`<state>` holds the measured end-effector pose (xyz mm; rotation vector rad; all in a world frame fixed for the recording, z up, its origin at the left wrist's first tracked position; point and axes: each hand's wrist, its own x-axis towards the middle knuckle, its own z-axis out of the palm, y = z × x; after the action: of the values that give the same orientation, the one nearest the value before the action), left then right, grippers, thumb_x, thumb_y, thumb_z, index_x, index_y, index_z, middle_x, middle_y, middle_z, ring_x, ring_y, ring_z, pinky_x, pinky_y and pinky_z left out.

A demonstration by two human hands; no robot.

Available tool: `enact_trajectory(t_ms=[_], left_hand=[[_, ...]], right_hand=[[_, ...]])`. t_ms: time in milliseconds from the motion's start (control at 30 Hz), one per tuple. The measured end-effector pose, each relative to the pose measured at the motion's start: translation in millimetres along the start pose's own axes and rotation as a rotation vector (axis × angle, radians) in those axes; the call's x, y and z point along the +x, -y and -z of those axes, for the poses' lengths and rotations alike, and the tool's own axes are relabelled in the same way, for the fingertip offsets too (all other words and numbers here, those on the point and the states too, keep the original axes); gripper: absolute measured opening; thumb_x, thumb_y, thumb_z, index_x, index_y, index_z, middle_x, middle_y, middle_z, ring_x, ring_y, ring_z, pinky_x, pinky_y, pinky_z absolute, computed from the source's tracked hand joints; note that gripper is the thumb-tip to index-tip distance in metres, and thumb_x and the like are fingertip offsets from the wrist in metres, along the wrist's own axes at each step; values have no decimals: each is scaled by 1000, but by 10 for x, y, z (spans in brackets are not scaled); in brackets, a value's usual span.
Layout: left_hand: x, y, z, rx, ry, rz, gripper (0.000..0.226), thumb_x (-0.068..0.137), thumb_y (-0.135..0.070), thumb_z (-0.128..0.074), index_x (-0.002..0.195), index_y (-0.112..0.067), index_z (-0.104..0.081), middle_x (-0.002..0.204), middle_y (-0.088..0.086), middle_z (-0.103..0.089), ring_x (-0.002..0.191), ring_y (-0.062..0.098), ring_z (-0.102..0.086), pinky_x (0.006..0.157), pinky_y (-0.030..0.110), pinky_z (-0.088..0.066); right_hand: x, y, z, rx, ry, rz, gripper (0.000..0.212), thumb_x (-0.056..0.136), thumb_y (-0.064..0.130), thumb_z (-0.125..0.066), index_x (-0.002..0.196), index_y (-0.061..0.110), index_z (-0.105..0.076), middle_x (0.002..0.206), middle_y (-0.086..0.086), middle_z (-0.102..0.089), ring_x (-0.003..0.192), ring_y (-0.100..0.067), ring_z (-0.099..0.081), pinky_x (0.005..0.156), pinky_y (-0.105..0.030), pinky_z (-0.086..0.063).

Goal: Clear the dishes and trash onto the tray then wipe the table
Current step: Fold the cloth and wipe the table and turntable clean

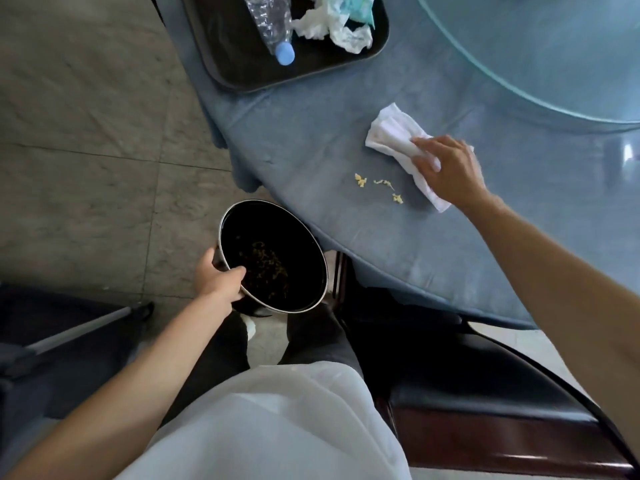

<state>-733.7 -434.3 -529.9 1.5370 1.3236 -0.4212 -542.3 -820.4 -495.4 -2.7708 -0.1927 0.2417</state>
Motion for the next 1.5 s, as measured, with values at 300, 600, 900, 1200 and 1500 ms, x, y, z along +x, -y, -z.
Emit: enact_trajectory(t_ms=[300,600,900,1200,1500], left_hand=[[-91,-20,-150,-8,25,11,79,85,9,-68,147,-35,-47,118,-7,-53,99,24,-61,38,24,-51],[-206,-83,-218,-19,51,-45,73,84,2,-69,142,-39,-51,119,-5,-57,80,14,-59,38,22,-51],[-192,-45,-136,-86,80,-19,78,85,6,-68,142,-44,-49,116,-6,-55,85,18,-59,42,25,-53],[-171,-17,-106,-66,67,-46,79,83,9,-64,142,-42,-49,114,-5,-57,80,9,-59,41,23,-52],[-79,63,-52,6,39,-85,68,86,-1,-60,139,-41,-50,118,-5,-60,96,21,-68,54,33,-61]], right_hand=[[-415,454,-386,-41,-86,54,38,102,16,-55,137,22,-69,120,-11,-69,99,-41,-60,81,-46,-42],[-1106,1304,-943,38,-31,282,35,96,13,-62,126,26,-74,110,1,-71,87,-30,-61,74,-35,-27],[-890,1355,-662,190,-205,187,39,90,3,-63,126,12,-74,106,-14,-71,85,-40,-62,74,-46,-50],[-58,428,-354,0,-240,-225,46,98,16,-48,141,23,-63,128,-14,-61,113,-41,-55,93,-47,-41],[-1103,1572,-1063,101,-36,215,40,94,22,-49,125,14,-73,111,-12,-69,92,-39,-63,75,-48,-50]])
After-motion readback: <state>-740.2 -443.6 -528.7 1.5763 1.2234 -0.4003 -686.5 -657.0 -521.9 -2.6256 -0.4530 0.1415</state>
